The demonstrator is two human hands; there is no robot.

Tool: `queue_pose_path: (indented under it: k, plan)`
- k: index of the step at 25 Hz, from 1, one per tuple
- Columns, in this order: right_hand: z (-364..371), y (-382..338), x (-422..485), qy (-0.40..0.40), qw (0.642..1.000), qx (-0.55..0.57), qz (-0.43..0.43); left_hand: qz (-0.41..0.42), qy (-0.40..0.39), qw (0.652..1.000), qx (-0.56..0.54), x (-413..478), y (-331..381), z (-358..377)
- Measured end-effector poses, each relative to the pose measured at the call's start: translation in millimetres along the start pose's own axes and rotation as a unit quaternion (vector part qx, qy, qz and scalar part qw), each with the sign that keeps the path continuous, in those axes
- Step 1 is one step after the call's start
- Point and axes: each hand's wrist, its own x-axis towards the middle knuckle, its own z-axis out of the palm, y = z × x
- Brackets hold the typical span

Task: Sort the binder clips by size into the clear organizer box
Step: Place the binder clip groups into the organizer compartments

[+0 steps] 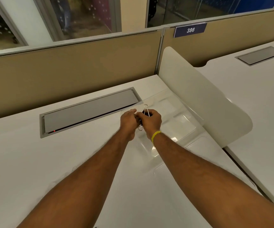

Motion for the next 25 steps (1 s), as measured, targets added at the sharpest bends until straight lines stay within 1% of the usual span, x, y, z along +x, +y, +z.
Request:
queue_pose_path:
  k: [2,3,5,7,10,15,17,20,23,25]
  plan:
    - [2.7,2.2,8.4,0.001,0.999,-0.035,-0.024,0.025,-0.002,0.998,0.057,15.3,4.8,-4.0]
    - [3.6,3.2,10.8,-0.004,0.997,-0.057,-0.045,0.046,-0.005,0.993,0.109,21.4,6.3,-6.1]
    - [3.8,4.4,14.3,-0.023,0.991,-0.097,-0.092,0.1,-0.012,0.97,0.221,30.0,7.1,-10.4]
    - [2.2,5.4,16.3,-0.037,0.983,-0.119,-0.134,0.146,-0.009,0.95,0.276,33.6,6.6,-16.4]
    - [-1.0,7.2,18.7,-0.052,0.972,-0.144,-0.177,0.178,0.013,0.941,0.287,35.9,6.6,-28.0]
    - [0.0,11.9,22.4,-0.107,0.949,-0.21,-0.209,0.229,0.051,0.924,0.303,27.5,4.5,-43.7]
    - [3.6,14.5,22.5,-0.133,0.934,-0.253,-0.212,0.223,0.06,0.926,0.297,26.7,1.2,-50.0]
    - [8.3,21.0,23.9,-0.155,0.897,-0.344,-0.231,0.204,0.056,0.923,0.32,25.0,-6.0,-58.3]
    - [5.0,25.1,23.4,-0.144,0.877,-0.358,-0.285,0.197,0.048,0.917,0.344,23.5,-11.5,-61.5]
    - [3.6,25.7,19.2,-0.155,0.855,-0.374,-0.323,0.192,0.047,0.918,0.344,23.2,-13.0,-62.5]
